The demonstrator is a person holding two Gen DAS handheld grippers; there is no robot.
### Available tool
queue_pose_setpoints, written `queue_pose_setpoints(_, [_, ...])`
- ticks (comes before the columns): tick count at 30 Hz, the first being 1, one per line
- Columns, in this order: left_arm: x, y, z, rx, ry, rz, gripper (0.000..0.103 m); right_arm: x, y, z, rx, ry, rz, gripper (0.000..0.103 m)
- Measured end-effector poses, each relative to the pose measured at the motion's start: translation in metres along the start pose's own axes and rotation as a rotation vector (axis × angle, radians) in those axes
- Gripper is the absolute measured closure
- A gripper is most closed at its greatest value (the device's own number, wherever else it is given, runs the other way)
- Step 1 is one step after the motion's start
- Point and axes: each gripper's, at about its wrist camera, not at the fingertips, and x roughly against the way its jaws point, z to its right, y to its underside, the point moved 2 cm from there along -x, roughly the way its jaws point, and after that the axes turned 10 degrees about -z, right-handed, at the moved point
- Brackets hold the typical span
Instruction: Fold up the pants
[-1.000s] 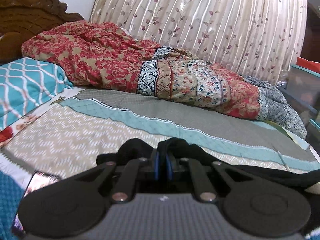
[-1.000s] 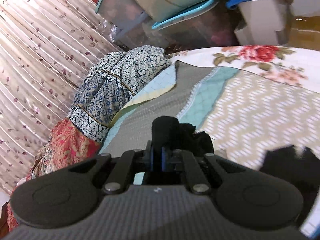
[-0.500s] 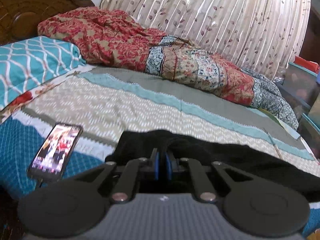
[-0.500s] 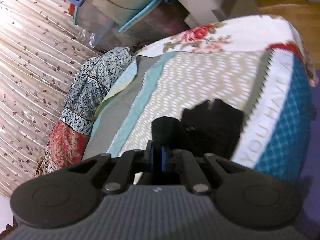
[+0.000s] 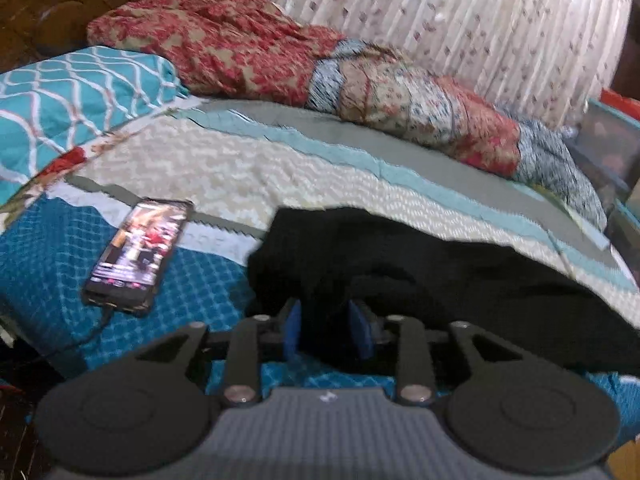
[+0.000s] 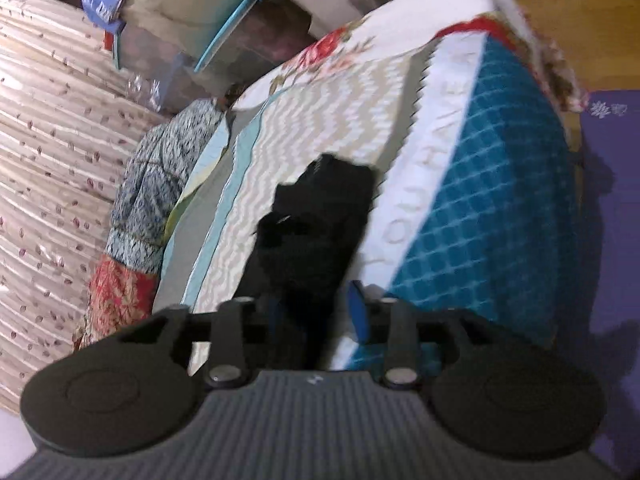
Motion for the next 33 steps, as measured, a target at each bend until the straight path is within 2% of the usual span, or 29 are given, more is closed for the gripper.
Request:
queue_pose_setpoints(3, [0.012, -0.009, -0.015, 0.083, -0.028, 0.041, 0.075, 0.015, -0.003, 0.007, 0.026, 0.033, 0.056, 0.061])
queue_pose_setpoints(5, [0.016, -0.018, -0.023, 0.138, -0.018, 0.059, 0.077, 0.027, -0.006, 0.006, 0.054, 0.082, 0.118, 0.061])
queue_pose_setpoints(7, [0.016, -0.03, -0.021, 0.143, 0.004, 0.073, 0.077, 0.034, -0.011, -0.007, 0.137, 0.084, 0.156, 0.061])
queue_pose_setpoints(10, [0.004, -0.041, 0.001, 0.076, 0.026, 0.076, 0.077, 0.026, -0.018, -0.047, 0.335, 0.094, 0.138, 0.056])
queue_pose_setpoints(12, [-0.008, -0.044, 0.029, 0.011, 0.057, 0.057, 0.076, 0.007, -0.019, -0.073, 0.473, 0.123, 0.078, 0.041])
queue_pose_setpoints(16, [-0.03, -0.033, 0.082, -0.132, 0.084, 0.018, 0.075, -0.043, -0.018, -0.091, 0.655, 0.269, -0.027, 0.039])
queue_pose_setpoints(17, [-0.039, -0.029, 0.093, -0.164, 0.084, 0.0, 0.075, -0.055, -0.018, -0.09, 0.668, 0.297, -0.059, 0.046])
queue_pose_setpoints(18, [-0.046, -0.025, 0.1, -0.181, 0.082, -0.019, 0.075, -0.065, -0.017, -0.088, 0.674, 0.304, -0.103, 0.078])
queue_pose_setpoints(19, [-0.055, -0.021, 0.106, -0.192, 0.08, -0.047, 0.075, -0.072, -0.015, -0.087, 0.685, 0.3, -0.137, 0.088])
queue_pose_setpoints(21, [-0.068, -0.017, 0.112, -0.203, 0.067, -0.084, 0.075, -0.069, -0.01, -0.092, 0.737, 0.299, -0.112, 0.093])
queue_pose_setpoints(23, [-0.077, -0.015, 0.115, -0.215, 0.044, -0.1, 0.075, -0.055, -0.011, -0.101, 0.774, 0.271, -0.017, 0.095])
queue_pose_setpoints(26, [-0.088, -0.014, 0.123, -0.235, 0.009, -0.099, 0.075, -0.034, -0.026, -0.106, 0.717, 0.176, 0.144, 0.095])
queue_pose_setpoints(28, [-0.096, -0.014, 0.127, -0.238, -0.008, -0.101, 0.075, -0.043, -0.032, -0.107, 0.696, 0.209, 0.184, 0.095])
queue_pose_setpoints(30, [-0.106, -0.011, 0.132, -0.238, -0.028, -0.111, 0.075, -0.064, -0.035, -0.1, 0.693, 0.292, 0.155, 0.094])
queue_pose_setpoints(31, [-0.111, -0.01, 0.134, -0.24, -0.039, -0.119, 0.075, -0.079, -0.037, -0.091, 0.681, 0.342, 0.103, 0.094])
queue_pose_setpoints(32, [-0.117, -0.008, 0.135, -0.242, -0.048, -0.13, 0.075, -0.092, -0.037, -0.081, 0.662, 0.383, 0.045, 0.091])
queue_pose_setpoints(33, [-0.121, -0.006, 0.136, -0.246, -0.058, -0.144, 0.073, -0.098, -0.037, -0.072, 0.647, 0.407, 0.026, 0.086])
